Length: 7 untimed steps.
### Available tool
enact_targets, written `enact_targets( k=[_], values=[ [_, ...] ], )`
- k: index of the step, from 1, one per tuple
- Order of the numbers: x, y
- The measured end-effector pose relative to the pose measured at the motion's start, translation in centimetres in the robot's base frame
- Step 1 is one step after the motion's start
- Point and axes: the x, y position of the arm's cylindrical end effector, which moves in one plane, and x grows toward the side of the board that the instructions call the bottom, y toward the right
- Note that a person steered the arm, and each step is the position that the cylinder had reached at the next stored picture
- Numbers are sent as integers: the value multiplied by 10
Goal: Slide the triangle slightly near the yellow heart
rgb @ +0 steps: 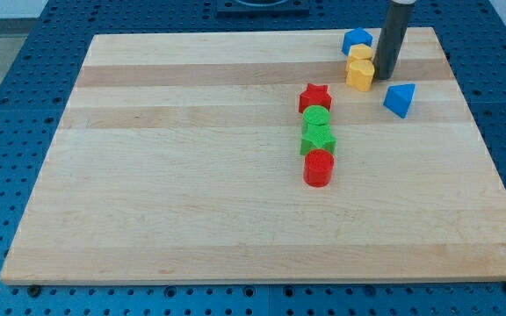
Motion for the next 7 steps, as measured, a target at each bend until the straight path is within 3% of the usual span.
enact_targets(
  k=[4, 7],
  values=[
    [9, 54],
    [74, 73]
  ],
)
